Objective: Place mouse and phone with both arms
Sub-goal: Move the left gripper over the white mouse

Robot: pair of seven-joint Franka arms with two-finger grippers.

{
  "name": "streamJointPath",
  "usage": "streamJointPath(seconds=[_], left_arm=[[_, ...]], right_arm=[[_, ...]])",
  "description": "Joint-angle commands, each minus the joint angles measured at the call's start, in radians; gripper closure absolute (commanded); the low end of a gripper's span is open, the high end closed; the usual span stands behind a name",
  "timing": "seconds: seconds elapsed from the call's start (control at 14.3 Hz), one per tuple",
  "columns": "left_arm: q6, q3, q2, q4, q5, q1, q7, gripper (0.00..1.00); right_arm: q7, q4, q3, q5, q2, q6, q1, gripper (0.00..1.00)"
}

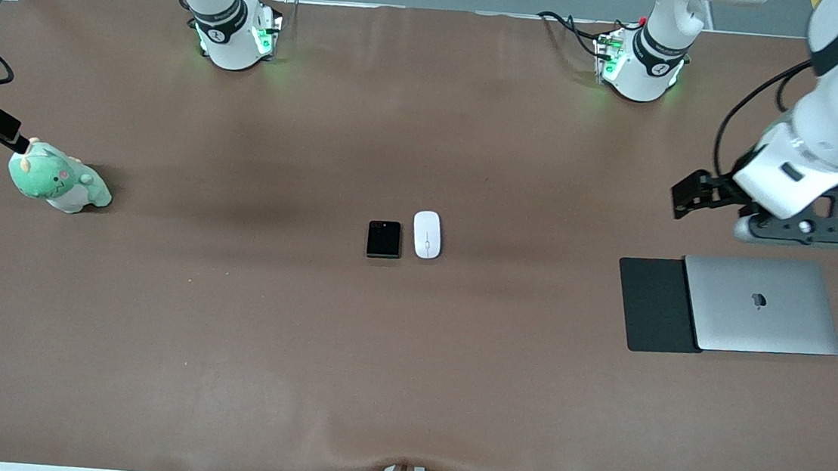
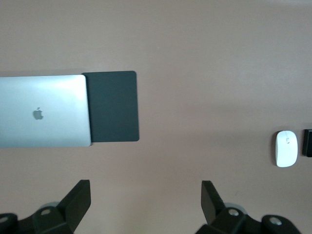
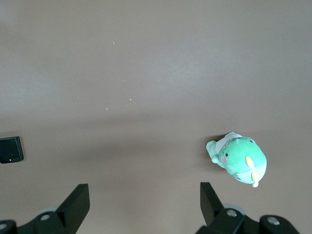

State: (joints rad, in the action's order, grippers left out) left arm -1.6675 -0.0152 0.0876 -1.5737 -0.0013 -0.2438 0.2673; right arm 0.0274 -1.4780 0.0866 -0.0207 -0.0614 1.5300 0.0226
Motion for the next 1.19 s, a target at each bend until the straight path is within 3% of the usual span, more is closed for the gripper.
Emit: streamJointPath(seconds=[0.0,0.35,0.77,1.12], left_arm=[[-0.056,-0.012,0.047,0.003,0.006,-0.055,0.099,0.0],[-0.141,-0.012,0.144,0.003,0.02,-0.185,0.268,0.0],[-0.319,-0.011,0.326,0.006,0.047,-0.336,0.498,0.0],[-0.415,-0.008,0.491,0.064,0.047,-0.433,0.615,0.0]], right_arm=[[0.022,0.004,-0.01,-0.002,0.0,-0.005,0.019,0.0],[0.052,0.001,-0.01,-0.002,-0.002,-0.004,0.033,0.0],[0.052,-0.001,-0.01,-0.005,-0.002,-0.004,0.033,0.0],[0.058,-0.001,-0.01,-0.03,-0.002,-0.004,0.039,0.0]])
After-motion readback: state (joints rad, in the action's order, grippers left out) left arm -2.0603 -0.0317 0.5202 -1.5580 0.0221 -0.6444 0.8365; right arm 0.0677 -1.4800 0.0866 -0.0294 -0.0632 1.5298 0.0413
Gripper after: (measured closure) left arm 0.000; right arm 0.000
